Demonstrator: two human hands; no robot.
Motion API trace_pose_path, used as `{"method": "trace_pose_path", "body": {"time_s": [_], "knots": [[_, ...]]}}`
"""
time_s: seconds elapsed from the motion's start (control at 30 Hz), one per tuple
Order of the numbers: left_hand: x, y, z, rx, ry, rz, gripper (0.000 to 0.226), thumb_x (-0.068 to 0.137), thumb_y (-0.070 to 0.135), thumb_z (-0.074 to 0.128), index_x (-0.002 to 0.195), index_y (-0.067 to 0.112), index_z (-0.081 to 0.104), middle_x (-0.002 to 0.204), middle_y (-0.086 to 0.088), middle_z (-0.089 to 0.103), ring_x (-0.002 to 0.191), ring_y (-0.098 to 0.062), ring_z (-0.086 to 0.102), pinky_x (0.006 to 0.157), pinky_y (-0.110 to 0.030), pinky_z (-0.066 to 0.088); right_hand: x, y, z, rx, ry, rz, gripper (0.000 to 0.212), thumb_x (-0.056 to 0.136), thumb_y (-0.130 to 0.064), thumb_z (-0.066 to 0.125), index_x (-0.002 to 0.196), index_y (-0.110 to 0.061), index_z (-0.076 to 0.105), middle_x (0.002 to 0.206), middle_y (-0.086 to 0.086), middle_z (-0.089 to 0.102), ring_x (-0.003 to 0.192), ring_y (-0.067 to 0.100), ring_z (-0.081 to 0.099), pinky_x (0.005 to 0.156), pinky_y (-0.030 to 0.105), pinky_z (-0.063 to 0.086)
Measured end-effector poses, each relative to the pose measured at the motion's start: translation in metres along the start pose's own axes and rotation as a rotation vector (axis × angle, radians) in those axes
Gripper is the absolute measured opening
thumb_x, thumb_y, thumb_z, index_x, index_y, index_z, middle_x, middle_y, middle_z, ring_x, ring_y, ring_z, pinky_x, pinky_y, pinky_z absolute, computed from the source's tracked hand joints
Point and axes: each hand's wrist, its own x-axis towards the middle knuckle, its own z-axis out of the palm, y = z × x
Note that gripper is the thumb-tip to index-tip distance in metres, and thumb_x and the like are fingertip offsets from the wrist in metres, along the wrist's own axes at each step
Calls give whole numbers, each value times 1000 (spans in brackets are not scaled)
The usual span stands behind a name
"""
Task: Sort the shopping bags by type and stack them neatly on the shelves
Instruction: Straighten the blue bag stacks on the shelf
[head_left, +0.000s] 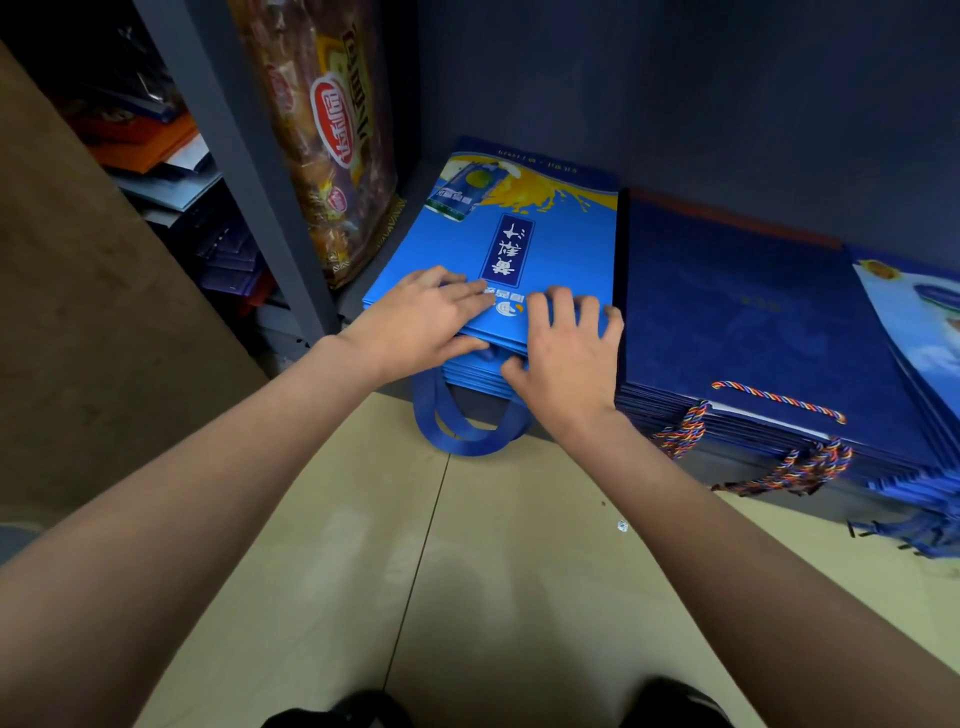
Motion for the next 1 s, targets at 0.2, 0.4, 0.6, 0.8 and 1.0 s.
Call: {"method": "trace_pose_path", "body": {"time_s": [0.2, 0.4, 0.6, 0.8, 1.0], "knots": [[-7, 4, 16, -66, 37, -42, 62, 90, 43, 53, 142, 14, 38, 147, -4, 37, 131, -27, 34, 109, -38, 23, -11, 16, 11, 172, -40, -12, 64, 67, -42, 75, 121, -13, 57, 123, 13, 53, 111, 35, 50, 99, 55, 32], [-8, -1, 20, -131, 29, -67, 66, 85, 47, 59, 142, 23, 34, 147, 3, 33, 133, -21, 27, 109, -35, 19, -13, 36, 8, 246, -195, -122, 75, 79, -46, 66, 142, -20, 34, 145, 6, 29, 133, 25, 25, 110, 41, 15], [-5, -5, 18, -144, -6, -139, 72, 78, 53, 64, 139, 27, 34, 142, 4, 32, 131, -23, 25, 107, -40, 19, -5, 35, 2, 232, -234, -135, 77, 78, -48, 67, 141, -22, 32, 144, 3, 27, 133, 23, 22, 112, 41, 13], [-5, -4, 26, -172, 27, -147, 70, 79, 54, 62, 137, 23, 38, 143, 0, 33, 131, -26, 26, 109, -40, 18, -4, 38, 5, 197, -295, -199, 88, 75, -47, 71, 145, -21, 23, 148, 4, 20, 136, 24, 18, 114, 44, 9], [-9, -5, 36, -153, 28, -145, 77, 76, 46, 70, 139, 25, 33, 145, 1, 28, 133, -23, 24, 110, -36, 14, -13, 42, 18, 52, -205, -261, 85, 74, -31, 76, 145, -16, 32, 149, 9, 32, 136, 27, 31, 113, 52, 16]]}}
